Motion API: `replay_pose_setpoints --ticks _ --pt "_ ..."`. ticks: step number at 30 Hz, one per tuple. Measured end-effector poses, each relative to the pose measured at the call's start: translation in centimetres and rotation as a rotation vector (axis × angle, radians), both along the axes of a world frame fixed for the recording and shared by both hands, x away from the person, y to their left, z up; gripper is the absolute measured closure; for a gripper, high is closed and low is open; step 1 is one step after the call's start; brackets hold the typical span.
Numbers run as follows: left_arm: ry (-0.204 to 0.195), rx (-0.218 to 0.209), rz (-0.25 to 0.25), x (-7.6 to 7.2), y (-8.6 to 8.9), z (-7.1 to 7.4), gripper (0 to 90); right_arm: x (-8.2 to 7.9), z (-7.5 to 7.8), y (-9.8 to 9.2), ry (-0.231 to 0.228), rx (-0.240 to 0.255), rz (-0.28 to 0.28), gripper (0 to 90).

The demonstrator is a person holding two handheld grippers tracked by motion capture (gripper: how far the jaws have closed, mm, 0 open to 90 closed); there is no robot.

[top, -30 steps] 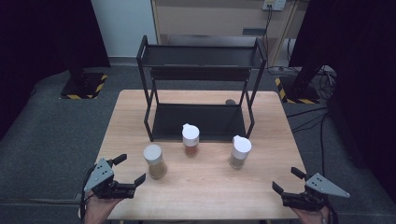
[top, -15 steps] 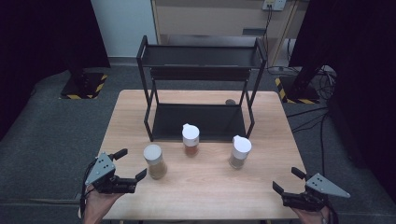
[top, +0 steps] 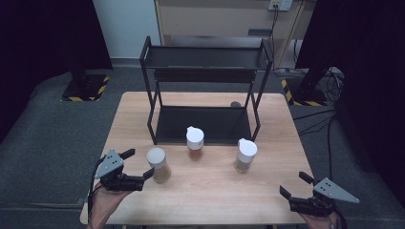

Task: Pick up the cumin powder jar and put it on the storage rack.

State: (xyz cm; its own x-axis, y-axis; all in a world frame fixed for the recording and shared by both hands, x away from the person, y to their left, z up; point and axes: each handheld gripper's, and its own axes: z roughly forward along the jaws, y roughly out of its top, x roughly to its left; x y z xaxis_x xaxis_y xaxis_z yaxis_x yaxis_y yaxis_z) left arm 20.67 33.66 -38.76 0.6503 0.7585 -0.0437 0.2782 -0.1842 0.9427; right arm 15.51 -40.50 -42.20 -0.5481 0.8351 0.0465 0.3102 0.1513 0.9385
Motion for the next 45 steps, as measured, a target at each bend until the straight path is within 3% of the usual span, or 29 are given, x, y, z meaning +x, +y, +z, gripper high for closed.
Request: replay_pose_setpoints --ticks 6,23,34,45 --pt "0.022 0.021 -0.009 1.2 -0.8 0.1 1.5 0.0 0.0 0.0 -0.001 0.002 0.002 6.7" --pt "0.079 0.015 -0.014 3.3 -2.0 -1.0 5.1 0.0 0.0 -0.1 -0.002 0.002 0.003 7.0" --pt "0.09 0.019 0.002 4.1 -2.5 -2.2 9.0 0.1 0.0 0.0 -0.002 0.001 0.004 7.3" --pt "0.074 0.027 0.007 4.3 -2.7 -3.3 20.6 0.0 0.0 0.0 -0.002 0.0 0.003 7.6"
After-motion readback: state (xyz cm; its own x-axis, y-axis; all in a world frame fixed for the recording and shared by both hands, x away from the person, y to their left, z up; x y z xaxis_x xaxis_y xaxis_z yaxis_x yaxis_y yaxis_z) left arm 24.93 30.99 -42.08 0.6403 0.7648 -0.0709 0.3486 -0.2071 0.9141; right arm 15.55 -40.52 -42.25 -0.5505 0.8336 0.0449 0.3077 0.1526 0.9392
